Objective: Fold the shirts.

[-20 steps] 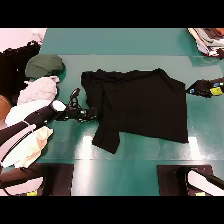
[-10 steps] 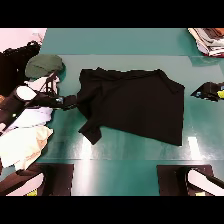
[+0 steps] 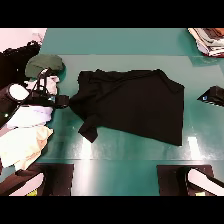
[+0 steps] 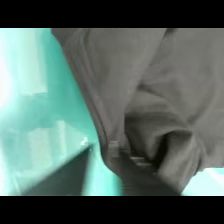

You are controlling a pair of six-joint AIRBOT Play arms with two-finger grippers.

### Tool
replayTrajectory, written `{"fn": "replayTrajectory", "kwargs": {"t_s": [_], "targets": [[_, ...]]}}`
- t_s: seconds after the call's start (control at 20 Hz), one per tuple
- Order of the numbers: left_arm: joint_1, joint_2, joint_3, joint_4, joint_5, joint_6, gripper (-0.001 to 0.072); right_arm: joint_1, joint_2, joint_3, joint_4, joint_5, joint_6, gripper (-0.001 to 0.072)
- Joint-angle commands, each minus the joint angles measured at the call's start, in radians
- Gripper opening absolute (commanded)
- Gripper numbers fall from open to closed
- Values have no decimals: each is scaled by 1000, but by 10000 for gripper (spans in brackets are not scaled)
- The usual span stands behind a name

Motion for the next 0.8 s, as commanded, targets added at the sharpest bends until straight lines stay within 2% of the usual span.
{"fn": "replayTrajectory", "kwargs": {"t_s": [0.0,0.1,0.2,0.5,0.55,0.6,0.65,0.7,0.75], "targets": [[2,2,2,27,-45,-34,613,8,0,-69,-12,-5,0,344],[1,2,-24,27,-105,-35,613,12,0,-119,-11,-6,0,344],[1,2,-91,24,-112,-53,614,12,0,-155,-11,-16,0,344],[0,2,-277,-237,116,-13,612,9,45,-164,-22,-39,0,345],[-5,2,-285,-245,141,-14,573,-2,63,-165,-23,-34,0,344],[-10,2,-286,-236,177,-8,384,-16,76,-165,-23,-24,0,345],[-10,2,-285,-241,212,-6,279,-35,86,-165,-23,-9,0,344],[-10,2,-285,-243,242,-6,236,-54,93,-165,-24,8,1,344],[-10,2,-285,-244,256,-6,235,-77,98,-169,-24,24,1,344]]}}
